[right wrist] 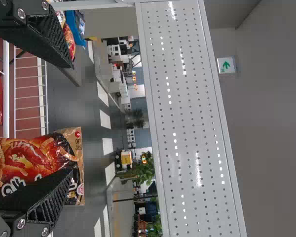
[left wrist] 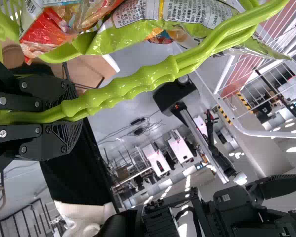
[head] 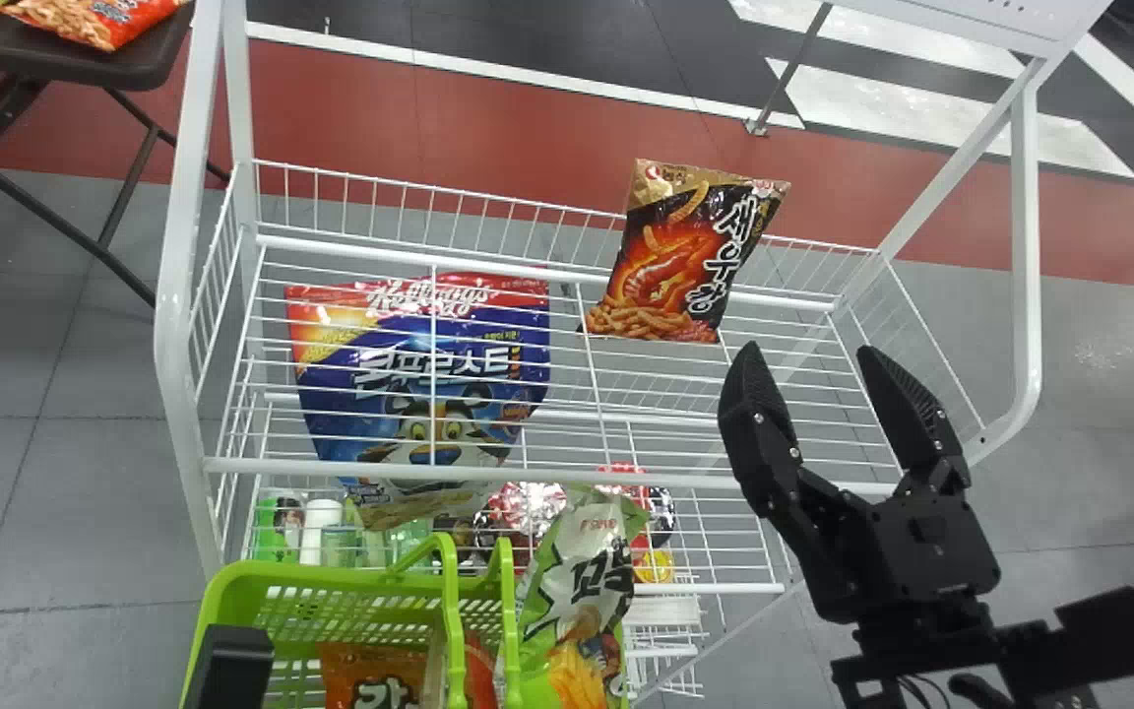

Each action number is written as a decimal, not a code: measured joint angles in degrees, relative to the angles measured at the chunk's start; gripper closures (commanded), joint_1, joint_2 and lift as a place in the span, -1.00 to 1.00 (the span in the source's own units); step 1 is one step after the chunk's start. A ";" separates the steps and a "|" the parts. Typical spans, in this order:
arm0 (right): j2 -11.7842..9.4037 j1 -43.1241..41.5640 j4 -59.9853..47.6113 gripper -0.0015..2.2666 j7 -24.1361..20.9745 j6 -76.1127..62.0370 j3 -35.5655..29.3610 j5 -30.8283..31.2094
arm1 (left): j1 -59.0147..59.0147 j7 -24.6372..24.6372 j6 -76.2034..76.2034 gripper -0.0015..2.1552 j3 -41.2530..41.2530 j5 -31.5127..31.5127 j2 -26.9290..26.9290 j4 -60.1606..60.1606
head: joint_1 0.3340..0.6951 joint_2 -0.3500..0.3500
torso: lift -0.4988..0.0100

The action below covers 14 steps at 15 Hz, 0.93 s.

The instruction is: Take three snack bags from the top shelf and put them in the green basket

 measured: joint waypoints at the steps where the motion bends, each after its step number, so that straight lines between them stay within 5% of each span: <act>1: 0.00 0.02 0.05 -0.96 -0.01 -0.20 0.00 0.00 | 0.00 -0.04 0.09 0.46 0.01 0.00 0.01 0.00 | 1.00 -1.00 | 0.83; 14: 0.00 0.00 1.01 -0.95 -0.01 -3.08 -0.04 -0.08 | 0.09 -0.11 0.80 0.46 0.32 0.01 0.01 -0.32 | 1.00 -1.00 | 0.83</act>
